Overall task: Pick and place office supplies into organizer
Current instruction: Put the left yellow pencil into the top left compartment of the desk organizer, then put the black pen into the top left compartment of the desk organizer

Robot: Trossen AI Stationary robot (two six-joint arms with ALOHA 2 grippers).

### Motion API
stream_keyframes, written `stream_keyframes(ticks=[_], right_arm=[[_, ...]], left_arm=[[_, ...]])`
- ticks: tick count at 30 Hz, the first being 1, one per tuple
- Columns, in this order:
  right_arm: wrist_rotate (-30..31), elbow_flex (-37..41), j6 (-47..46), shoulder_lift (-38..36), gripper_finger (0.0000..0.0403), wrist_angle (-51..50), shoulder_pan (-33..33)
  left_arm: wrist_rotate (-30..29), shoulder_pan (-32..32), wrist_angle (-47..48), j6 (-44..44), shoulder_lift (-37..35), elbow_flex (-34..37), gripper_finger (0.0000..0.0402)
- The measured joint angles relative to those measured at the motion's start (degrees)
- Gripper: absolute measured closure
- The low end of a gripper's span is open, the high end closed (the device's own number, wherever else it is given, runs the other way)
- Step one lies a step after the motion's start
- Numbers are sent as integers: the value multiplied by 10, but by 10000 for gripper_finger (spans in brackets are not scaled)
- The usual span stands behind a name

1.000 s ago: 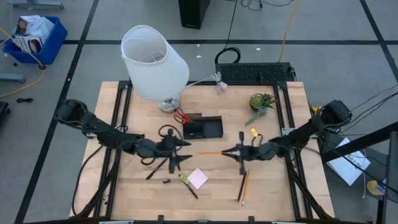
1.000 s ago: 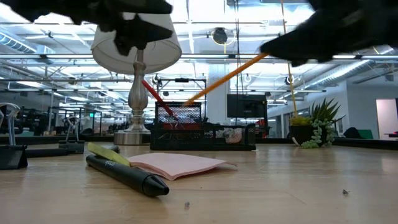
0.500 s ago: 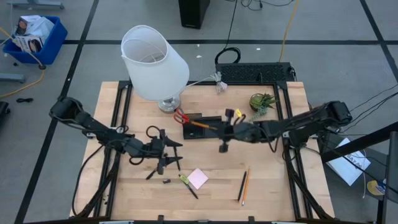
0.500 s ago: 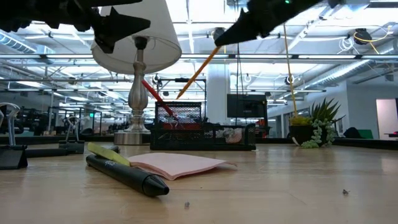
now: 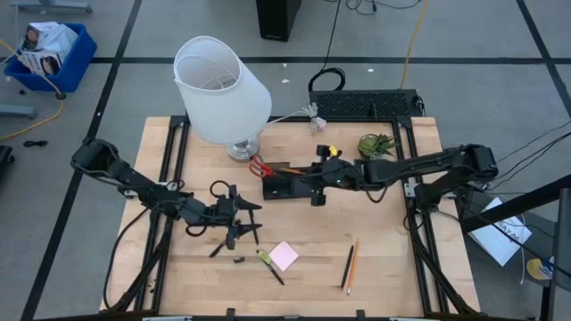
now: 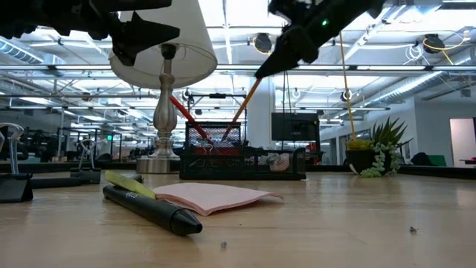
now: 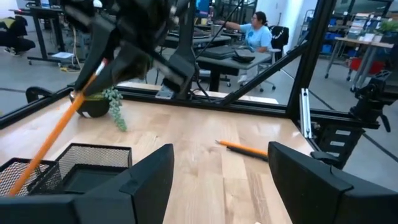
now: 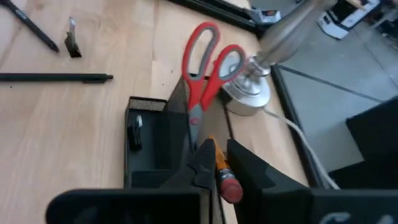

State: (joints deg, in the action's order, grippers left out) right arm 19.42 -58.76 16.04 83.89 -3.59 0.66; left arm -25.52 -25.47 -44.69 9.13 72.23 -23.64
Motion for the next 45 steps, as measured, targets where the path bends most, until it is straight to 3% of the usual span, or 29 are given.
stream_keyframes(ticks=[6,13,21,28,37,45], right_arm=[[-8,0,29,34,384,45,-13],[-59,0,42,40,377,71,-34],[-61,0,78,41,314,73,-40],[-56,0,48,27,268,67,-28],[-59,0,-111,-78,274,-37,102],[-61,9,-236,-87,284,-57,253]], left_arm=[[0,0,2,5,0,0,145],[0,0,15,19,0,0,136],[-1,0,16,19,0,0,146],[-1,0,27,23,2,0,137],[-2,0,55,45,2,0,144],[-6,0,56,50,2,0,136]])
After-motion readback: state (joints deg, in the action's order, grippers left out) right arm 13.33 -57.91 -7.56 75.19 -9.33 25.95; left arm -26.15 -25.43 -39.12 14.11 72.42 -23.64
